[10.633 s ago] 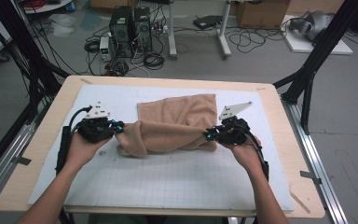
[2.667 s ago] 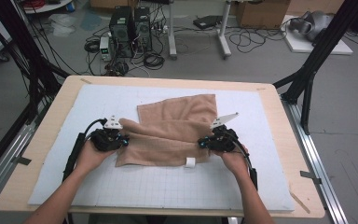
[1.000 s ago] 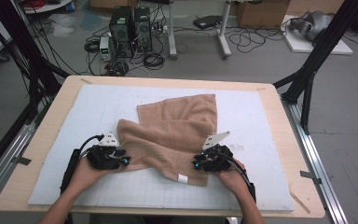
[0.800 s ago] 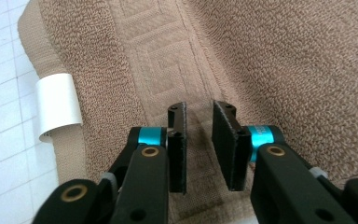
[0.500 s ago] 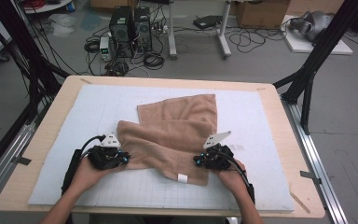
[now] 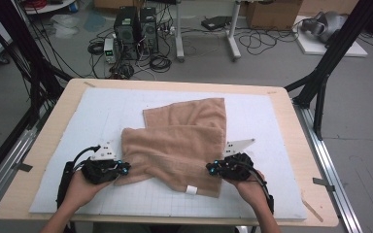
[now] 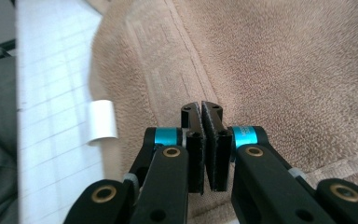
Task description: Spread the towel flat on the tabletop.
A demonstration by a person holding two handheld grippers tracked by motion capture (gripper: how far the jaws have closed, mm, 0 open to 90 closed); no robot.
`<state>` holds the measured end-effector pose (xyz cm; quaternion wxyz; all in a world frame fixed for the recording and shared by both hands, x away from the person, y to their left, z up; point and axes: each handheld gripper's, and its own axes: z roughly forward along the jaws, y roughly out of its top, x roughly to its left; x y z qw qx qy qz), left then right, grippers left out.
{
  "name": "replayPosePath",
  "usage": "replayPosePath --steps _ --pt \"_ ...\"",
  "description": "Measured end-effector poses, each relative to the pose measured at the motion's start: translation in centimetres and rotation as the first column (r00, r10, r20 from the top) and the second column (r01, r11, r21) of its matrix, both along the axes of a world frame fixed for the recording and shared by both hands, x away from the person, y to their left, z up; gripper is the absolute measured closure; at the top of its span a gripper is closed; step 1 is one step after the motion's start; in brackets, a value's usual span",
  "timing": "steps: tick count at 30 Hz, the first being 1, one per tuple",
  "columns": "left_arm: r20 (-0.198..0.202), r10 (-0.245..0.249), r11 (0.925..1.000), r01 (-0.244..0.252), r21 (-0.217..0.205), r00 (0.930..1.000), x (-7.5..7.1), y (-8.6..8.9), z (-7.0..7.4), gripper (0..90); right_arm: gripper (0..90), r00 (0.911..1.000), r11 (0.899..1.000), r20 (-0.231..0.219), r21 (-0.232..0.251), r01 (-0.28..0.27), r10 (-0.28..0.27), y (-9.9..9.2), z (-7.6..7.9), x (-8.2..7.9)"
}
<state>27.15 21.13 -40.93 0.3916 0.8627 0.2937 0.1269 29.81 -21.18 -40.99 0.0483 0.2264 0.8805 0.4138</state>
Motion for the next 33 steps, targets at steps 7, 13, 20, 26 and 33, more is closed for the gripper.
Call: replayPosePath --steps 7,13,20,26,33 --pt "0.055 -0.05 0.9985 0.049 0.025 0.9972 -3.2 0.0 1.9 84.6 88.3 0.9986 0.999 0.033 0.006 -0.04 0.04 -0.3 1.6 -1.8" --pt "0.032 -0.098 0.9947 0.099 -0.028 0.9947 -5.4 1.1 2.9 84.6 88.2 0.9967 0.997 0.035 0.021 -0.075 0.074 -0.9 2.9 -3.7" --pt "0.025 -0.091 0.9927 0.092 -0.078 0.9956 -3.0 0.3 2.4 61.1 77.1 0.9947 0.991 0.038 0.091 -0.099 0.095 -0.6 3.2 -3.3" --pt "-0.031 -0.073 0.9972 0.074 0.012 0.9968 -0.5 -1.8 -0.5 59.4 65.8 0.9963 0.996 -0.037 -0.037 -0.079 0.078 1.1 -0.1 -1.3" --pt "-0.061 -0.074 0.9969 0.076 0.022 0.9954 -0.4 -2.1 -2.9 70.1 78.9 0.9966 0.997 -0.066 -0.051 -0.053 0.049 1.4 -3.2 -1.3"
